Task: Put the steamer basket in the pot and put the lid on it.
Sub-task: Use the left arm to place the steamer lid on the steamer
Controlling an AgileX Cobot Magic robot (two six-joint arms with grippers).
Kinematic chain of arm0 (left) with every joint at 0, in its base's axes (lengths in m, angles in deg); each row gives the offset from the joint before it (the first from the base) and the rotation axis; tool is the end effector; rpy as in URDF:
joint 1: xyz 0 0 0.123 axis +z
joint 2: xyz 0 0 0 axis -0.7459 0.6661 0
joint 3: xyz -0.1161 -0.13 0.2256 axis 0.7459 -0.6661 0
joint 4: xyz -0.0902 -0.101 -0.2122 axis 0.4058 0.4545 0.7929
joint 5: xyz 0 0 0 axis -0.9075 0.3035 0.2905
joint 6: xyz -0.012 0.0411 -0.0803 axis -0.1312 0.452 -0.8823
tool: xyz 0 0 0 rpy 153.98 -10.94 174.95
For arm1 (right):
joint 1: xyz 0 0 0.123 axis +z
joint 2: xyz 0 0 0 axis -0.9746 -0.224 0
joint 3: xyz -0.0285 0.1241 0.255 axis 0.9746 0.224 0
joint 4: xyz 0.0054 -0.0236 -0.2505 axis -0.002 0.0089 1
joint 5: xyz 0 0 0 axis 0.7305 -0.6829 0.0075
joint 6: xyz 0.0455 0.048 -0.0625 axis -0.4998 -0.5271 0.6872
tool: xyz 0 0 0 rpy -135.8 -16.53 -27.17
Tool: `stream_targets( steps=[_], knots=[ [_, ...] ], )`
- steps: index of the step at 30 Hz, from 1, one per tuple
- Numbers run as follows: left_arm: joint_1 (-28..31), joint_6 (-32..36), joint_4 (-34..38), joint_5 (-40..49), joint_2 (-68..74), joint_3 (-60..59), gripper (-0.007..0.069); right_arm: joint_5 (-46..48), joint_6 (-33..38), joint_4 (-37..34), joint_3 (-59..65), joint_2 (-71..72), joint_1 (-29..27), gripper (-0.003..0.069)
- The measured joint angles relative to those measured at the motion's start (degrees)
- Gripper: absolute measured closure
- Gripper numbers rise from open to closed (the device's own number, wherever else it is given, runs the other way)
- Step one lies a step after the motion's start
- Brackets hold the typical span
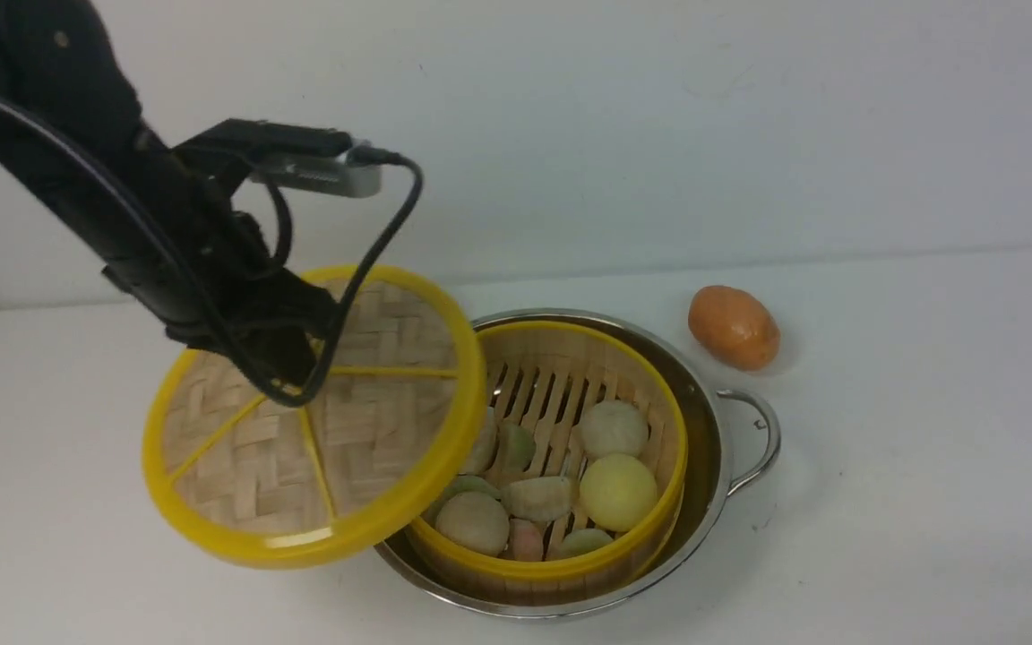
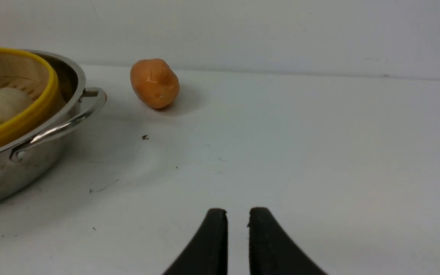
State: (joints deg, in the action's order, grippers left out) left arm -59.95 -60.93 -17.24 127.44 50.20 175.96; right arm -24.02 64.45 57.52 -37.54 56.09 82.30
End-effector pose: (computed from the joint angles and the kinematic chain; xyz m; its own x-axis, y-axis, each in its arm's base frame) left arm 0.3301 -0.0855 0.3303 -0.8660 0.3706 -0.3356 0.4277 0.8968 -0.1132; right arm 0.0518 0.0038 0.1704 -0.3216 0.0003 -0.9469 -0.0722 0.9971 0.0248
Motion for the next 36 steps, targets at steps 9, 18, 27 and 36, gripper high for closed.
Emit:
stream_targets(
  steps=[9,18,27,36],
  knots=[
    [-8.45,-2.50,-1.16,0.06,5.67,10.26,0.0510,0.00,0.00,0.00,0.00,0.00,0.00,0.0575],
    [-15.87,-3.43,-5.89,0.11,14.33,14.90,0.0510,0.00,0.00,0.00,0.00,0.00,0.00,0.0575],
    [-18.60,-3.61,-8.78,0.06,18.89,15.27,0.0510,0.00,0.00,0.00,0.00,0.00,0.00,0.0575],
    [-19.13,-3.28,-9.14,0.01,19.21,15.43,0.0510,0.00,0.00,0.00,0.00,0.00,0.00,0.0575]
  ],
)
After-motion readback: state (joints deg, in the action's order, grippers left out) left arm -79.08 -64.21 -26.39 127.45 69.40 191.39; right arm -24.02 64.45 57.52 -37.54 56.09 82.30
